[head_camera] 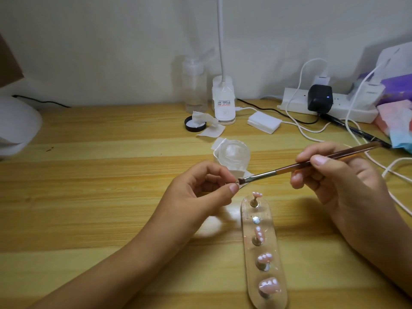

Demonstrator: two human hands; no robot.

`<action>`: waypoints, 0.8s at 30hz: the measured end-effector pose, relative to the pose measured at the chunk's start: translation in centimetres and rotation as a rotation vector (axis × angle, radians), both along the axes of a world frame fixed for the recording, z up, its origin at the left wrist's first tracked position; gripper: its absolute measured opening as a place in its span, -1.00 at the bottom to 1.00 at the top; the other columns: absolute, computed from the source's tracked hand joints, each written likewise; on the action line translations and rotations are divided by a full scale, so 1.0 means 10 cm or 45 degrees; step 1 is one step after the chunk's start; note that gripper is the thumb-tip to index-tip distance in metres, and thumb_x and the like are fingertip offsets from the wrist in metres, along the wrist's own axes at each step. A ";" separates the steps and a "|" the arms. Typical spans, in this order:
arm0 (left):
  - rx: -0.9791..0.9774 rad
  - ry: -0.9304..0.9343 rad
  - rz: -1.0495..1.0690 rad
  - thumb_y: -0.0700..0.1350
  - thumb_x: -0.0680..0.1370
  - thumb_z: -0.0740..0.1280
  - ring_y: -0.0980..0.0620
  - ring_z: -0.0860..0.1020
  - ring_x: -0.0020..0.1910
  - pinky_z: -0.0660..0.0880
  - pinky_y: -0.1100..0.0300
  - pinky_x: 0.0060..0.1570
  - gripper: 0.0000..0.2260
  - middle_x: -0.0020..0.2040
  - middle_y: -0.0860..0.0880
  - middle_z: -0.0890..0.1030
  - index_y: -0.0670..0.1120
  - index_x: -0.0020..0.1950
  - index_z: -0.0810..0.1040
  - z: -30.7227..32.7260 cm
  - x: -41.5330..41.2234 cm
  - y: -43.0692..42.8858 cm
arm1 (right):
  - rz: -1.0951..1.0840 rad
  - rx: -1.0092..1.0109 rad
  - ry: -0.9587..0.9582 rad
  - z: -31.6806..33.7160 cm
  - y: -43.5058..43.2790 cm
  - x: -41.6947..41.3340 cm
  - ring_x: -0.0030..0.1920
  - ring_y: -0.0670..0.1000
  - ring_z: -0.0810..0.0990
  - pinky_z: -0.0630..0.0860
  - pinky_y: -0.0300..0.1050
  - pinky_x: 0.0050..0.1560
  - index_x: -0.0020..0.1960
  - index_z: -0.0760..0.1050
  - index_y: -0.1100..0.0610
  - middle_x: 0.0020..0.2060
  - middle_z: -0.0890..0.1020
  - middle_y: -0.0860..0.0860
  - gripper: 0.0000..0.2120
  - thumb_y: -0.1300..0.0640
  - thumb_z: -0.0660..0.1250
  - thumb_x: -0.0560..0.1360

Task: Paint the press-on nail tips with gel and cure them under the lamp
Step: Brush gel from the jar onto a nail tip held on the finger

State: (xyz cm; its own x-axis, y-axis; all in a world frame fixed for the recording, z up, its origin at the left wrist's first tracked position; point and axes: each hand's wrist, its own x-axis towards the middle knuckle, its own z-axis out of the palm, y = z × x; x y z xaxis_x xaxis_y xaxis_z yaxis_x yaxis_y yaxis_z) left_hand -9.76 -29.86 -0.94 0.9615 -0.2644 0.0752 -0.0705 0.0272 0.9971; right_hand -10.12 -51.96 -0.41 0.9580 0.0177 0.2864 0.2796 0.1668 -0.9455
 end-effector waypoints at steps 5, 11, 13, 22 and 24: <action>-0.009 0.023 0.007 -0.26 0.47 0.42 0.19 0.57 -0.28 0.49 0.41 -0.25 -0.78 -0.26 0.09 0.65 0.06 -0.25 0.63 0.02 -0.01 -0.01 | -0.052 -0.093 -0.052 0.01 -0.01 -0.03 -0.26 0.00 0.63 0.59 -0.22 -0.12 -0.19 0.66 -0.02 -0.33 0.63 0.05 -0.75 0.17 0.22 0.47; 0.003 0.017 -0.008 -0.26 0.47 0.42 0.17 0.57 -0.25 0.50 0.38 -0.21 -0.82 -0.22 0.05 0.66 0.02 -0.22 0.63 0.02 -0.01 -0.02 | -0.103 -0.146 -0.112 -0.01 -0.01 -0.03 -0.24 0.02 0.62 0.58 -0.19 -0.08 -0.15 0.64 -0.01 -0.31 0.63 0.07 -0.78 0.18 0.23 0.49; 0.003 0.016 -0.008 -0.24 0.46 0.43 0.16 0.57 -0.24 0.51 0.36 -0.20 -0.83 -0.21 0.03 0.65 0.04 -0.22 0.63 0.01 0.00 -0.01 | -0.128 -0.156 -0.132 -0.02 -0.02 -0.02 -0.24 0.02 0.62 0.58 -0.19 -0.08 -0.15 0.64 -0.02 -0.30 0.64 0.06 -0.78 0.18 0.24 0.50; 0.049 0.017 0.003 -0.09 0.41 0.50 0.14 0.59 -0.20 0.56 0.28 -0.12 -0.90 -0.13 -0.12 0.64 0.03 -0.10 0.67 -0.04 0.01 0.02 | -0.059 0.021 -0.205 -0.03 -0.05 0.03 -0.08 -0.02 0.62 0.55 -0.22 0.01 0.04 0.62 0.02 -0.17 0.66 -0.01 -0.89 0.13 0.35 0.54; 0.052 0.032 0.002 -0.09 0.39 0.46 0.15 0.59 -0.21 0.55 0.29 -0.13 -0.92 -0.16 -0.03 0.65 0.04 -0.13 0.67 -0.04 0.02 0.01 | -0.042 0.066 -0.142 -0.04 -0.05 0.03 -0.16 -0.07 0.62 0.56 -0.26 -0.06 -0.01 0.65 0.00 -0.23 0.66 -0.02 -0.86 0.14 0.32 0.53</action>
